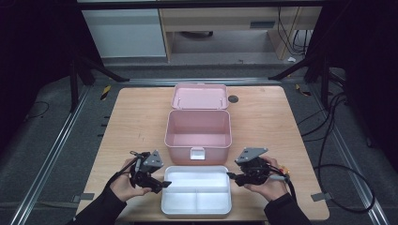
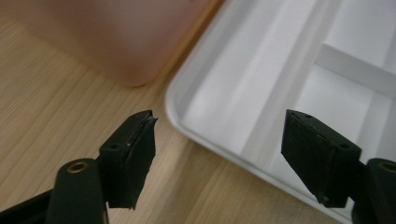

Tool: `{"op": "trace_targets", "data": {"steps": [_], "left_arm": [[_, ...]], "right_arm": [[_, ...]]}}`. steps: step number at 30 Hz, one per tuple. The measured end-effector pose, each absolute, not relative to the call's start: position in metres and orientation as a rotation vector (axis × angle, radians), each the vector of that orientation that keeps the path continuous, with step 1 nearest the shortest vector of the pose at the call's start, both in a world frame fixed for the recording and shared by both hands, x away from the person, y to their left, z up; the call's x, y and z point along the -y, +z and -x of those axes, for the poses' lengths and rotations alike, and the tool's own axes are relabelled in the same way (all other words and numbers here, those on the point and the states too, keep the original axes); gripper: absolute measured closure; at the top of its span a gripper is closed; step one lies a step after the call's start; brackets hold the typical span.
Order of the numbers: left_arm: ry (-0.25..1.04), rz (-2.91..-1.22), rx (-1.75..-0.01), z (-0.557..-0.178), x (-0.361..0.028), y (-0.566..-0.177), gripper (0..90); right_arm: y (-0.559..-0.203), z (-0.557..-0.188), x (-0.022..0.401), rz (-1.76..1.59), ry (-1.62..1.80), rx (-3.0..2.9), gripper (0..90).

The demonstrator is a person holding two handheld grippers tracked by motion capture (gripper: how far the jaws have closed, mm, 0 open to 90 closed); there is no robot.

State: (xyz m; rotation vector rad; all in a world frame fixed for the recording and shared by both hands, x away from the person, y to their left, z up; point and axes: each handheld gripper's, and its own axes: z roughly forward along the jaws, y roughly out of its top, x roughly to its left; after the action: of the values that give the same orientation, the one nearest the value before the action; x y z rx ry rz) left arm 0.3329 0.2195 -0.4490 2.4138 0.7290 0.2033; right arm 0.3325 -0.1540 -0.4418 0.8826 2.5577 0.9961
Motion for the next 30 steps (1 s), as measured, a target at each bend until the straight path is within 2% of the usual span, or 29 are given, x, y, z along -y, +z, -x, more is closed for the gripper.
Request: {"op": "trace_targets", "data": {"steps": [2, 3, 7, 9, 16, 20, 30], "left_arm": [[0.203, -2.385, -0.765, -0.334, -0.224, -0.448, 22.1], [0.216, -2.335, -0.821, -0.336, -0.233, -0.448, 20.7], [0.272, -2.284, -0.891, -0.338, -0.243, -0.447, 20.6], [0.341, -2.230, -0.958, -0.341, -0.255, -0.449, 20.8], [0.371, -2.169, -1.056, -0.346, -0.273, -0.452, 20.2], [0.380, -2.185, -1.076, -0.349, -0.276, -0.456, 19.1], [0.405, -2.181, -1.145, -0.357, -0.290, -0.465, 17.8]], "right_arm": [[-0.441, -0.333, 0.159, -0.934, 1.004, -2.539, 42.7], [-0.439, -0.333, 0.170, -1.022, 1.004, -2.483, 39.1], [-0.437, -0.335, 0.192, -1.137, 0.964, -2.373, 35.9], [-0.436, -0.335, 0.203, -1.181, 0.936, -2.326, 32.2], [-0.441, -0.339, 0.238, -1.327, 0.826, -2.275, 28.5], [-0.447, -0.342, 0.251, -1.384, 0.721, -2.285, 24.0], [-0.458, -0.341, 0.261, -1.452, 0.607, -2.322, 20.0]]}}
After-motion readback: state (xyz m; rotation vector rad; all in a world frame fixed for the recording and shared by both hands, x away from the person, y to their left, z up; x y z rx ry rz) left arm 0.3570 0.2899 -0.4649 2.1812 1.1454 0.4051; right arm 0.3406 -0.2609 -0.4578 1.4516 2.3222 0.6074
